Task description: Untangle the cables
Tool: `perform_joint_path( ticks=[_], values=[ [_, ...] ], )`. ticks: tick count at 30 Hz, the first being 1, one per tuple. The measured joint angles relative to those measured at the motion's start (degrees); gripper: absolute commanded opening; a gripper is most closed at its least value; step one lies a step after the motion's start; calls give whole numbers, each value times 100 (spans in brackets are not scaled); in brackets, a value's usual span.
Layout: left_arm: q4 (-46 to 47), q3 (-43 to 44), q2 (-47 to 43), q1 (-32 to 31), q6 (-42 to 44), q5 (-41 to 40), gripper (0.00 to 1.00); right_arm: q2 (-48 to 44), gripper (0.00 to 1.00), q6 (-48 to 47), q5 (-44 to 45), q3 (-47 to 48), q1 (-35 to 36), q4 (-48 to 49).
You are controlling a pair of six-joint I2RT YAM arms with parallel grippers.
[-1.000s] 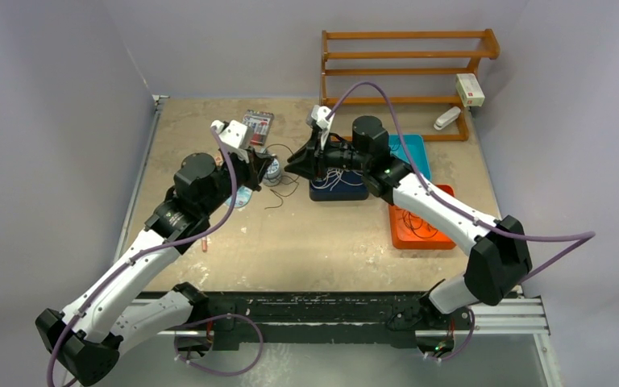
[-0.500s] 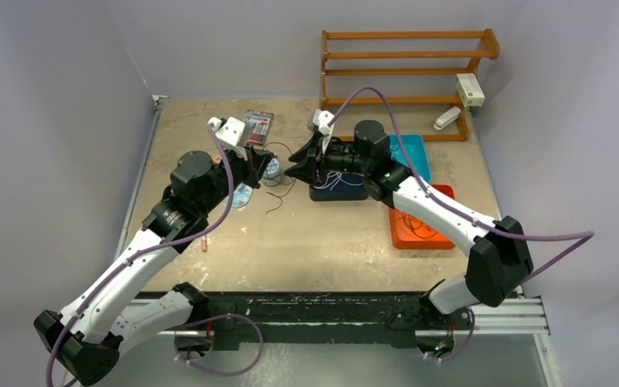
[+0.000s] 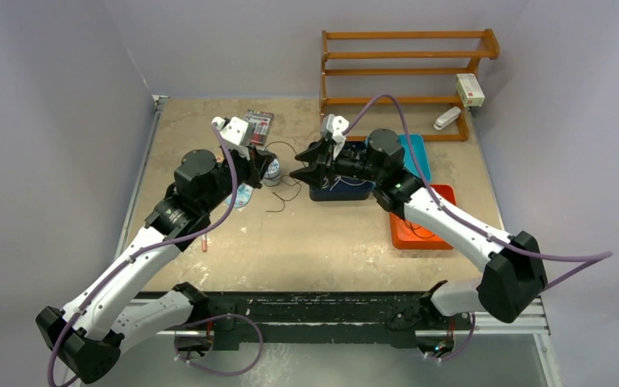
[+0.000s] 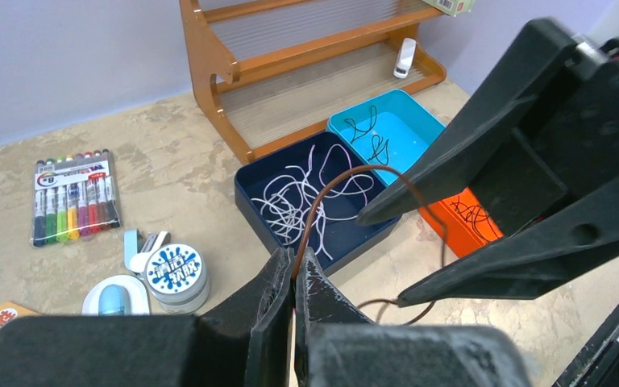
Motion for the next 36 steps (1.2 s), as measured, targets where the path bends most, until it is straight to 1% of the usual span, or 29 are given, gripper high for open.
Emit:
perform_joint_path(
  ticks=[4,8,15,22,24,29,36],
  values=[
    [0,0,2,0,-2,11,0,-205,53,9,33,-35,0,264],
    [0,0,13,0,-2,15,0,-181,53,2,-50,-35,0,376],
    [-2,0,17,0,-2,28,0,201,53,-46,-138,-31,0,289],
    [-2,0,13,0,-2,31,0,492,50,-120,-332,-13,0,122],
    [-2,0,11,0,-2,31,0,501,45,-131,-367,-11,0,87],
    [-2,0,11,0,-2,31,0,511,24,-184,-420,46,0,94],
    [0,0,9,0,-4,31,0,511,4,-173,-417,46,0,101]
  ],
)
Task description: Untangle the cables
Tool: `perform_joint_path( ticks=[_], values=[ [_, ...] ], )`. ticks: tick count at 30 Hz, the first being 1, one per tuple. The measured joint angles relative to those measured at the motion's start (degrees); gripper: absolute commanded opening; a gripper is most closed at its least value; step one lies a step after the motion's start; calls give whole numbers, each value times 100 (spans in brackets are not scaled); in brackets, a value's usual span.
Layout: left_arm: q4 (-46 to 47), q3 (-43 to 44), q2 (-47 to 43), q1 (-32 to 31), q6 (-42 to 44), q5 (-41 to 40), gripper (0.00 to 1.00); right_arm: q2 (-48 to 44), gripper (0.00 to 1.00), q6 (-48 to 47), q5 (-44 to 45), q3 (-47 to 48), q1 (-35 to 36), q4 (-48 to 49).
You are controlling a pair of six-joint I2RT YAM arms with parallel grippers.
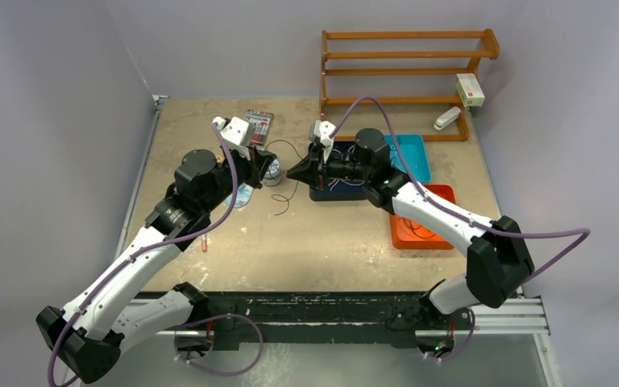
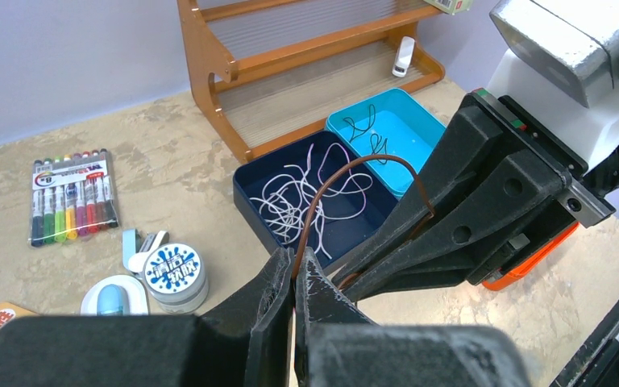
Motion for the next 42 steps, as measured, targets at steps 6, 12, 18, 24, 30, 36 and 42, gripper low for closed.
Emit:
perform_joint_path(
  ticks=[6,12,18,24,30,36,42],
  values=[
    [2,0,2,0,-17,-15,25,-63,0,120,146,-35,0,-2],
    [11,0,4,0,-109,-24,36,-431,0,409,1034,-243,-2,-131],
    [57,0,101,0,-151,-24,42,-1255,0,984,2455,-837,-120,-450],
    [81,0,291,0,-232,-31,55,-2006,0,1867,4144,-1314,-625,-1241],
    [94,0,455,0,-302,-68,55,-2710,0,2887,5412,-1766,-1602,-2229],
    [96,0,553,0,-317,-111,55,-3217,0,3821,6094,-2214,-2166,-2920],
    [96,0,625,0,-374,-142,55,-3254,0,4509,6142,-2623,-2828,-3254]
  ],
)
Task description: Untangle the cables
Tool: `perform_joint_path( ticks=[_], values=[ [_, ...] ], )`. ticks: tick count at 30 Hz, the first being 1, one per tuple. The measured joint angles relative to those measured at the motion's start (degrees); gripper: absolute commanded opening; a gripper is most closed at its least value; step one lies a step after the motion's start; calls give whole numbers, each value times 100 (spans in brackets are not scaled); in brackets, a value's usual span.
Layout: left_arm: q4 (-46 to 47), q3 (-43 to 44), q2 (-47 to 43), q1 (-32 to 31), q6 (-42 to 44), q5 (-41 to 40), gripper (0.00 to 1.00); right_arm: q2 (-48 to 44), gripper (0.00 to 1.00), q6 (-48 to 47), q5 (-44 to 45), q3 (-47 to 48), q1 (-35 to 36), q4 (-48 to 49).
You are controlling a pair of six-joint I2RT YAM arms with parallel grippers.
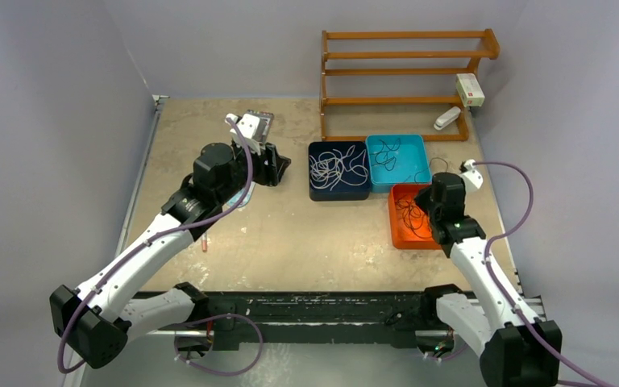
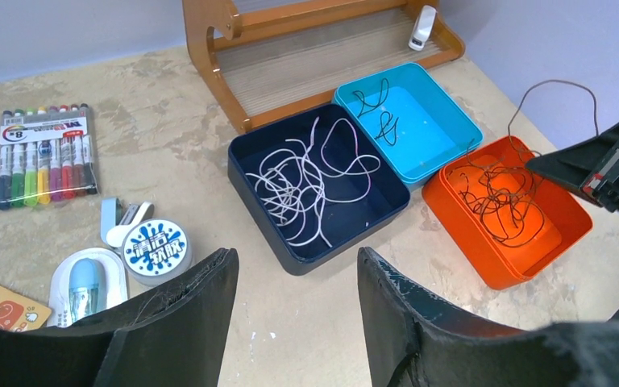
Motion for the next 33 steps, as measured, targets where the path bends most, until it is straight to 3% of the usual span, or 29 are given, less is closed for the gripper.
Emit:
perform_joint_path(
  ticks=[17,20,23,27,29,33],
  values=[
    [-4,0,107,0,-28,-186,55,315,1,1270,190,-592,-302,-256],
    [-4,0,107,0,-28,-205,55,385,19,1429,162,-675,-302,-280],
    [-7,0,107,0,-26,-229,55,365,47,1528,118,-682,-302,-271],
    [-9,0,107,0,-26,-254,55,74,71,1515,170,-678,-302,-304],
    [-9,0,107,0,-26,-262,55,-133,77,1495,278,-645,-304,-372],
    [-9,0,107,0,-26,-280,55,-365,78,1438,542,-455,-302,-584]
  ],
)
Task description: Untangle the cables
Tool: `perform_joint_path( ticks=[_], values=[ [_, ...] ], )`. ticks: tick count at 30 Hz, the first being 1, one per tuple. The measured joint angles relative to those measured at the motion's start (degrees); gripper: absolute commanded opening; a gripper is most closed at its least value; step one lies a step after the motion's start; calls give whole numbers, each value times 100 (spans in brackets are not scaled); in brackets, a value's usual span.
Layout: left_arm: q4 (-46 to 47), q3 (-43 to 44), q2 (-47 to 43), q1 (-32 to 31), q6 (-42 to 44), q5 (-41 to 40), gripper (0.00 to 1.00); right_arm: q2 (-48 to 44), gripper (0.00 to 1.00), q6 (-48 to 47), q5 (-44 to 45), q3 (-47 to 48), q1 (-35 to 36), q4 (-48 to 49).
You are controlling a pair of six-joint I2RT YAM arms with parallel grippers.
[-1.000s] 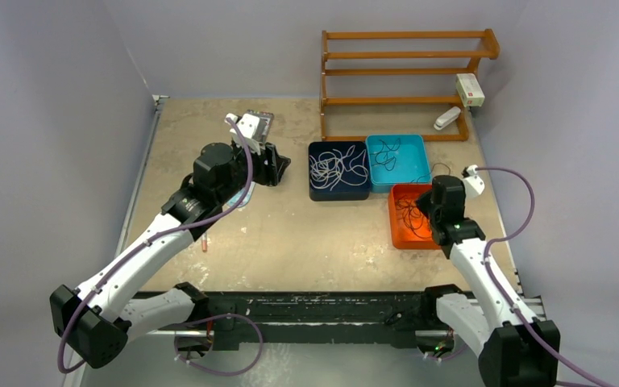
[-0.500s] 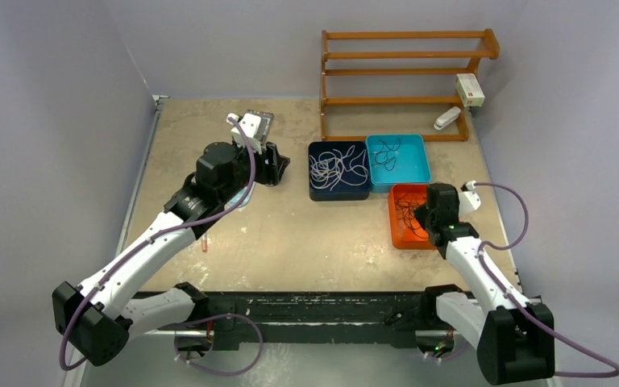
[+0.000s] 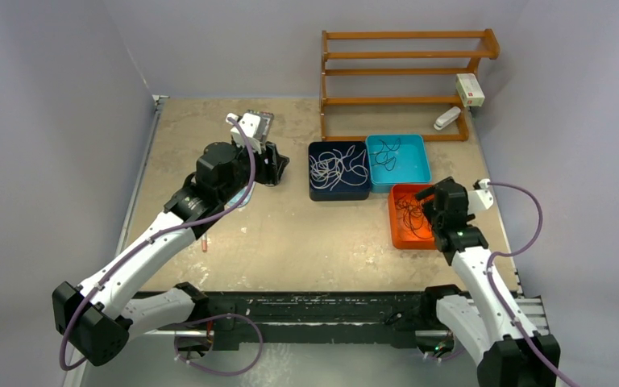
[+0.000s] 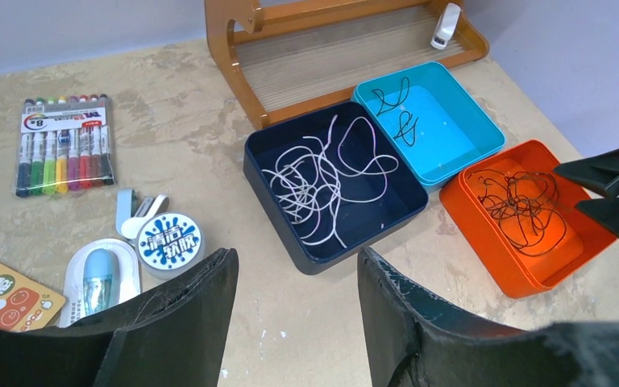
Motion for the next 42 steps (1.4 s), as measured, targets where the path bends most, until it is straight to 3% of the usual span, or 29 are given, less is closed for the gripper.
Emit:
perform_joint_path(
  ticks=[10,12,17,24,31,42],
  values=[
    [0,0,116,0,-59,-101,56,-365,83,-553,435,304,-2,-31],
    [0,0,151,0,-162,-208,56,-411,88,-901,415,376,-2,133],
    [9,-13,225,0,-538,-664,60,-420,99,-2044,-153,601,-2,914],
    [-256,35,651,278,-1158,-1283,63,20,99,-3432,-1351,1027,0,1987],
    [-682,35,608,1189,-1502,-1825,65,726,99,-4085,-2262,1449,15,2535],
    [-774,-192,-334,1198,-1309,-2763,67,1244,99,-4743,-2350,1749,424,3112]
  ],
)
